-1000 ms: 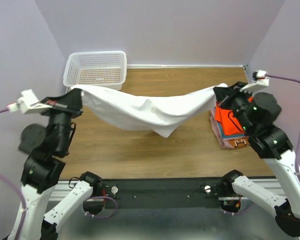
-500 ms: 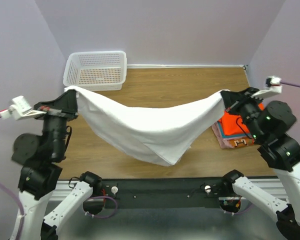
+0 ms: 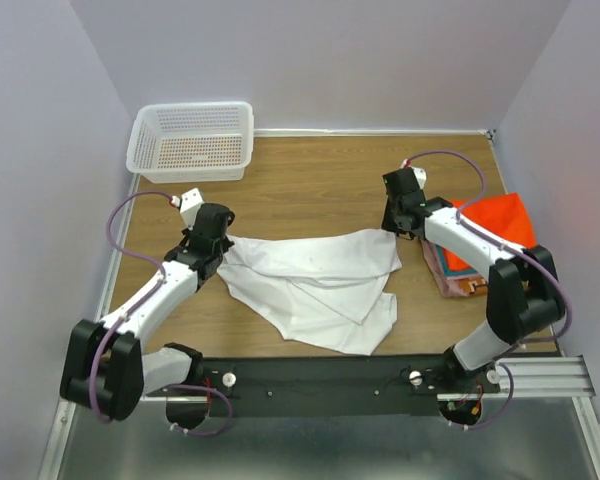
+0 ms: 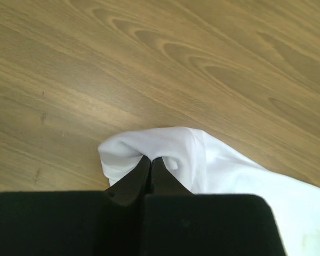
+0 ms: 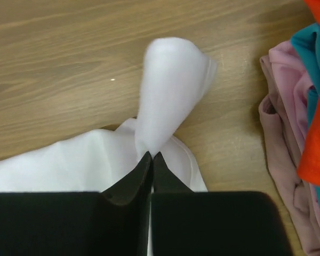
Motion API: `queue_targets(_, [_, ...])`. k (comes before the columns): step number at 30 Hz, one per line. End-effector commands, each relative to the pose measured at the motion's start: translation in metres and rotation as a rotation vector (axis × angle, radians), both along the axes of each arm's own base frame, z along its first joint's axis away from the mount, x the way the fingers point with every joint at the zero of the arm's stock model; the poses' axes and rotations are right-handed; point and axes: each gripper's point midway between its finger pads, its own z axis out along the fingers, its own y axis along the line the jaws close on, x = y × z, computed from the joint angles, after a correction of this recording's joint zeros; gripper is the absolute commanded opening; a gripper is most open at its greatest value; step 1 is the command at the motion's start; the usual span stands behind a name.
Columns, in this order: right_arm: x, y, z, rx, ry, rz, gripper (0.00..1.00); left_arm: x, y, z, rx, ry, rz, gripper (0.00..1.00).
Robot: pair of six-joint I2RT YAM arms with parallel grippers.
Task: Fold and stack the t-shirts
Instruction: Flatten the tshirt out
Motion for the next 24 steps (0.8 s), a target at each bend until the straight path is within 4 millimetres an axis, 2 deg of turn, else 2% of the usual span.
queue_targets(1, [0.044, 0.012, 0.01, 0.022, -0.069, 0.052, 0.27, 0.025, 0.004, -0.006, 0.002, -0.009, 0.031, 0.0])
queue_targets(2, [0.046, 0.014, 0.008, 0.024, -0.063, 0.057, 0.33, 0.027, 0.004, -0.007, 0.001, -0.01, 0.034, 0.0])
queue_targets(4, [0.05, 0.017, 0.007, 0.027, -0.059, 0.078, 0.53, 0.029, 0.002, -0.01, -0.004, -0.008, 0.026, 0.0])
queue_targets(6, [0.045, 0.022, 0.009, 0.037, -0.053, 0.119, 0.88, 0.029, -0.003, -0.009, -0.023, -0.016, 0.002, 0.0])
queue_targets(7, [0.042, 0.021, 0.01, 0.04, -0.054, 0.128, 0.98, 0.028, -0.003, -0.009, -0.025, -0.019, 0.001, 0.0])
queue_targets(11, [0.009, 0.026, 0.023, 0.115, -0.061, 0.189, 1.0, 0.023, -0.003, 0.0, -0.045, -0.045, -0.004, 0.0])
queue_targets(12, [-0.01, 0.025, 0.013, 0.137, -0.029, 0.204, 1.0, 0.022, -0.004, 0.0, -0.052, -0.046, -0.008, 0.0])
queue_targets(13, [-0.025, 0.036, 0.028, 0.185, -0.058, 0.253, 1.0, 0.02, -0.006, 0.004, -0.064, -0.058, -0.014, 0.0])
queue_targets(15, [-0.052, 0.047, 0.028, 0.229, -0.053, 0.28, 1.0, 0.018, -0.006, 0.004, -0.078, -0.065, -0.015, 0.0])
queue_targets(16, [-0.079, 0.056, 0.009, 0.237, -0.001, 0.316, 1.0, 0.016, -0.006, 0.005, -0.082, -0.069, -0.016, 0.0])
queue_targets(17, [-0.097, 0.066, 0.016, 0.298, 0.0, 0.342, 1.0, 0.015, -0.005, 0.004, -0.082, -0.074, -0.013, 0.0])
queue_targets(18, [-0.125, 0.076, 0.007, 0.312, 0.029, 0.39, 1.0, 0.015, -0.005, 0.004, -0.086, -0.075, -0.011, 0.0])
queue_targets(21, [-0.167, 0.092, -0.009, 0.337, 0.102, 0.418, 1.0, 0.012, -0.005, 0.001, -0.086, -0.062, -0.015, 0.0])
queue_targets(22, [-0.189, 0.105, -0.014, 0.337, 0.134, 0.475, 1.0, 0.012, -0.006, 0.0, -0.089, -0.058, -0.016, 0.0])
queue_targets(24, [-0.214, 0.108, -0.032, 0.328, 0.208, 0.488, 0.99, 0.01, -0.008, 0.0, -0.1, -0.057, -0.025, 0.0])
